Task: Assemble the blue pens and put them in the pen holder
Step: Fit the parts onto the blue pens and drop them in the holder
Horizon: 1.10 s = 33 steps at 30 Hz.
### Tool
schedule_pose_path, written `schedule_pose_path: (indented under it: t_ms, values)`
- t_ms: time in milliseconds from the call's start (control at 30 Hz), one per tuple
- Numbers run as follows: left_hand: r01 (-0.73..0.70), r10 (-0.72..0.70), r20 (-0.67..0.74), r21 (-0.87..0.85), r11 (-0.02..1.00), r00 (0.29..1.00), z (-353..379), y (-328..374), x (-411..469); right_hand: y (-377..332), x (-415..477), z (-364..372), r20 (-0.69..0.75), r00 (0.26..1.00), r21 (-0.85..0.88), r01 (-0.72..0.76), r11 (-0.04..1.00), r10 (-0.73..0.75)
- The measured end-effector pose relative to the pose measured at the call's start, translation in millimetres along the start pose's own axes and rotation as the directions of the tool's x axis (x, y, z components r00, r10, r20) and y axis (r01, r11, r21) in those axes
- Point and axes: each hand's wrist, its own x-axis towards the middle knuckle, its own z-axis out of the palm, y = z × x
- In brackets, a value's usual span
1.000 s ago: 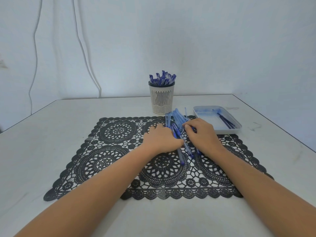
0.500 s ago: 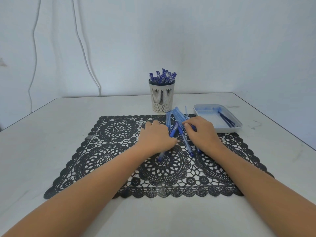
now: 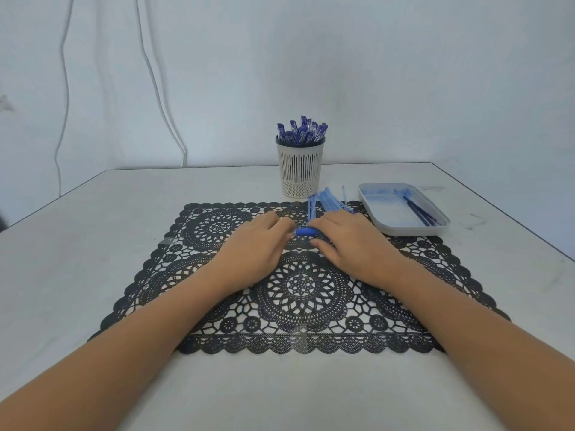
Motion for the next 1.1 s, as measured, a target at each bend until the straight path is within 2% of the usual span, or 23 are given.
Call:
schedule_pose_path:
  t_ms: [133, 267, 400, 567, 667, 767, 833, 933, 1000, 1100]
  values:
    - [-0.057, 0.057, -0.091, -0.003, 0.998, 0.994, 2, -4, -2, -1, 3, 0, 0.072, 0.997, 0.049, 0.006, 0.999, -0.010]
    - [-0.103, 0.099, -0.121, -0.021, 0.995, 0.988, 0, -6, -4, 0, 4, -4, 0.126, 0.991, 0.008, 0.039, 0.999, -0.040]
    - [-0.117, 0.112, -0.122, -0.028, 0.993, 0.986, 0, -7, -6, 1, 4, -5, 0.099, 0.993, 0.046, 0.063, 0.997, -0.067]
    - [-0.092, 0.088, -0.118, -0.027, 0.995, 0.989, 0, -8, -7, 7, 2, -9, 0.050, 0.998, 0.104, 0.023, 0.994, -0.029]
    - [-0.042, 0.039, -0.141, -0.019, 0.999, 0.989, 3, -9, -7, 7, 0, -8, 0.055, 0.995, 0.026, -0.082, 0.996, 0.080]
    - [0.080, -0.097, -0.191, -0.097, 0.992, 0.977, 4, -13, -8, 9, -1, -13, 0.086, 0.967, 0.129, -0.248, 0.960, 0.239]
    - [0.165, -0.198, -0.191, -0.176, 0.970, 0.962, 4, -16, -8, 11, -1, -14, 0.085, 0.954, 0.175, -0.299, 0.938, 0.288]
    - [0.225, -0.263, -0.167, -0.215, 0.950, 0.950, 4, -15, -7, 7, -1, -7, 0.130, 0.967, 0.191, -0.242, 0.951, 0.219]
    - [0.231, -0.270, -0.164, -0.226, 0.946, 0.949, 3, -15, -6, -1, -1, -5, 0.113, 0.982, 0.228, -0.173, 0.958, 0.150]
    - [0.226, -0.266, -0.162, -0.230, 0.947, 0.950, 4, -14, -7, -10, -1, -4, 0.129, 0.983, 0.227, -0.154, 0.962, 0.127]
